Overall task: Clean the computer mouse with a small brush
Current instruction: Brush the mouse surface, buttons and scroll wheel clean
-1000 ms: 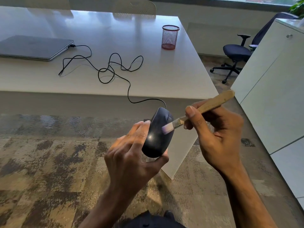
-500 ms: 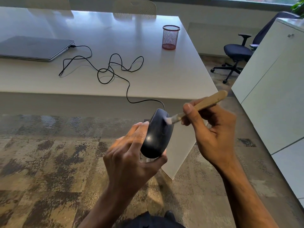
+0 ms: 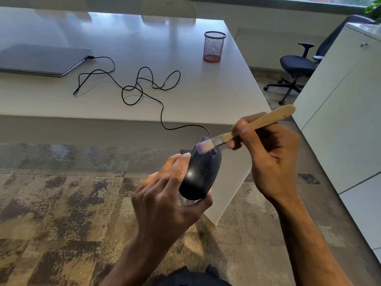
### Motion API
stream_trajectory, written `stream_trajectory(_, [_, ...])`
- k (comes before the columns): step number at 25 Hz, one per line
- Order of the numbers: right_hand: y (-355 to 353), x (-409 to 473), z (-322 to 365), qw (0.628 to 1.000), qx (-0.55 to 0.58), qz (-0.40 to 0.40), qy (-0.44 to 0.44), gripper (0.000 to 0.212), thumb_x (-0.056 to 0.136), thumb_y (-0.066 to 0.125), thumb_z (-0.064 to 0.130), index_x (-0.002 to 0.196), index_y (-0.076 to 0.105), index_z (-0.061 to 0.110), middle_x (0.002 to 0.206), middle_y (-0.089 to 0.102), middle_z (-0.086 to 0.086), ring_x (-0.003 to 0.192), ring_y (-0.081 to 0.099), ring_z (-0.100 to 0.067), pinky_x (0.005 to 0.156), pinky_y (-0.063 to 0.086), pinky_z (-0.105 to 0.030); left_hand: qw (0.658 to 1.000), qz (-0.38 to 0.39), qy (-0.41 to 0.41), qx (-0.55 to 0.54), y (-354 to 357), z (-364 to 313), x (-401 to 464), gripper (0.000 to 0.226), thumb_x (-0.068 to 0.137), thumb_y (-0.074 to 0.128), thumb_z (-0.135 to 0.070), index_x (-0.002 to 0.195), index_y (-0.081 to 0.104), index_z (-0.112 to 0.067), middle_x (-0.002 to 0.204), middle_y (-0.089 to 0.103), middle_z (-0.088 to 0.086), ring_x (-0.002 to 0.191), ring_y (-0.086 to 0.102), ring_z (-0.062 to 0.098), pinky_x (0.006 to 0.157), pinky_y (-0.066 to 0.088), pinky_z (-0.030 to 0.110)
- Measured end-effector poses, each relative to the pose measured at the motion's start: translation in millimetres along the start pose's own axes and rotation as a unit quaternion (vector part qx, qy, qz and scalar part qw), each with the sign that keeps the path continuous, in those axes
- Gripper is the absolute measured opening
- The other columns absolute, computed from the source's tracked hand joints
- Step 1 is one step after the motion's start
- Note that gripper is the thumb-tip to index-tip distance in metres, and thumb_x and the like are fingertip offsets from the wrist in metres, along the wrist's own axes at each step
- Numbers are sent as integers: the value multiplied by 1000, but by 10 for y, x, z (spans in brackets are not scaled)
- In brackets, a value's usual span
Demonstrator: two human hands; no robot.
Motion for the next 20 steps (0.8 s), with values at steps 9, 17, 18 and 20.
stream_trajectory(9, [-19, 29, -96, 999, 7, -21, 27, 14, 100, 53, 20, 93, 65, 20, 80, 68, 17, 73, 69, -4, 69, 54, -16, 1000, -3, -10, -2, -9, 16, 16, 73, 64, 76, -51, 120, 62, -6, 119, 61, -1, 98, 65, 12, 80, 47, 22])
stream_trajectory(17, [-37, -42, -165, 993, -76, -67, 63, 16, 100, 54, 27, 98, 66, 17, 84, 69, 14, 78, 71, -7, 70, 56, -21, 999, 19, -37, -5, 22, 46, 33, 75, 61, 77, -54, 120, 64, -9, 109, 70, 3, 87, 61, 4, 76, 41, 15])
stream_trajectory(18, [-12, -68, -124, 994, -70, -56, 55, 14, 100, 54, 25, 97, 66, 17, 84, 69, 14, 78, 71, -7, 69, 55, -20, 999, 21, -44, -6, 25, 57, 40, 76, 59, 77, -53, 120, 64, -9, 106, 71, 3, 84, 58, 2, 75, 38, 13])
stream_trajectory(20, [56, -138, -23, 998, -46, -34, 37, 13, 99, 54, 23, 95, 66, 19, 83, 69, 12, 76, 70, -7, 69, 55, -20, 998, 20, -55, -3, 27, 74, 49, 80, 56, 78, -52, 122, 62, -11, 104, 72, 3, 81, 57, 2, 74, 38, 15])
Point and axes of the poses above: each hand's wrist, its own x-axis towards the middle knuckle, its own y-axis out of the palm, z = x × y, the point moved 6 cm from there along x, towards the middle knuckle
